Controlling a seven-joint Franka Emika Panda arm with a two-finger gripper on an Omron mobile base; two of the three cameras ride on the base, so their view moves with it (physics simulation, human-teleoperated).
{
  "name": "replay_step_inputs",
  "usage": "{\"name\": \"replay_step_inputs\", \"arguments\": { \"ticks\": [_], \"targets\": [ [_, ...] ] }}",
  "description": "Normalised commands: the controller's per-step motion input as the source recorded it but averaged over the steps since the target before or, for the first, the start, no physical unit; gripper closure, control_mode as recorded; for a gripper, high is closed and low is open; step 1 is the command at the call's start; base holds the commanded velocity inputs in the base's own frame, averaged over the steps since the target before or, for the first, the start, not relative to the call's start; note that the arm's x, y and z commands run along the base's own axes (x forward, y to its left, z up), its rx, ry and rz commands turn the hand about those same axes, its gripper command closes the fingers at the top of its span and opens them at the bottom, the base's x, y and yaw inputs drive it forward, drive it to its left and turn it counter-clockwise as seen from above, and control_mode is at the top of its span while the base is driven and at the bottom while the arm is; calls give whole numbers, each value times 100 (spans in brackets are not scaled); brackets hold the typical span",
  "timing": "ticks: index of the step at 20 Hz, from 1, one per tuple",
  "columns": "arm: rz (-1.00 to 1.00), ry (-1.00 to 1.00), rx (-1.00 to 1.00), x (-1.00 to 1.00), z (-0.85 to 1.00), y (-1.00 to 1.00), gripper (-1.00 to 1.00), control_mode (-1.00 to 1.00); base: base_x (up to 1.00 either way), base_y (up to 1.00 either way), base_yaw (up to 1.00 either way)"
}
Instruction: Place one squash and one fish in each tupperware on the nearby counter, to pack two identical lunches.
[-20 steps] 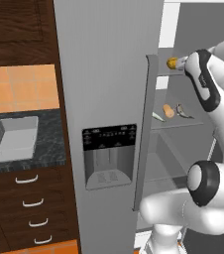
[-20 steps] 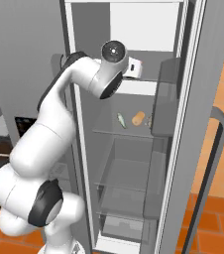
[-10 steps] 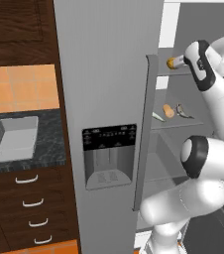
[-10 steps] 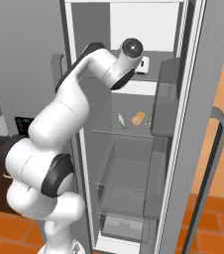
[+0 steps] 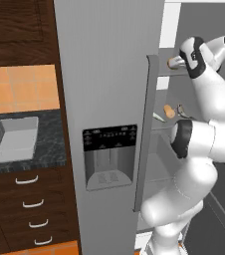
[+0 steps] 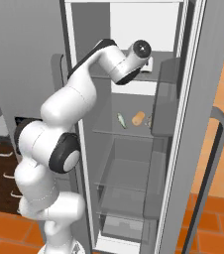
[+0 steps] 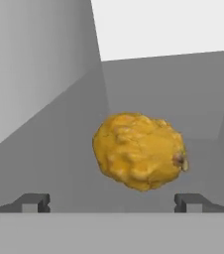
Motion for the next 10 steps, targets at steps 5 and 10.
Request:
{"name": "replay_step_inputs", "arguments": {
  "ticks": [5,10],
  "targets": [
    [4,0,0,55,-1,-15,-100,-100,0,0,0],
    [5,0,0,53,-9,-14,-100,-100,0,0,0]
  ]
}}
